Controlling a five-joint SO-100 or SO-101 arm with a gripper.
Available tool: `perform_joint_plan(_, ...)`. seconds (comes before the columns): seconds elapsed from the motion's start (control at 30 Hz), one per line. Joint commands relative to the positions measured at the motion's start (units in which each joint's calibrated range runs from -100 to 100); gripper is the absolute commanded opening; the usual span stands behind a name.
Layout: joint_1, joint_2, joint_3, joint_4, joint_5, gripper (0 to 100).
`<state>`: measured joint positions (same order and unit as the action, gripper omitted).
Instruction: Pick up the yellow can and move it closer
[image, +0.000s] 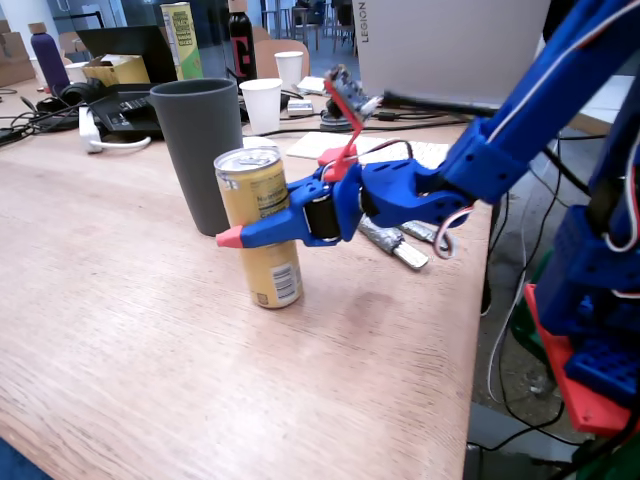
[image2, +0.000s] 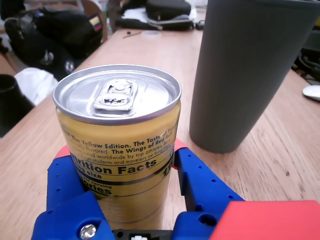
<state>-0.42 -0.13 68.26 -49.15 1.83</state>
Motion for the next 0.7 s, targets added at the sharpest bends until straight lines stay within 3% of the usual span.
perform_joint_plan(0.0,-0.25,-13.94,0.59,5.88,-0.20,22)
perform_joint_plan(0.43,-0.08,-47.30,0.78,37.74,-0.20,22)
perform_joint_plan(0.67,0.25,-59.22,0.69,48.25,-0.15,22)
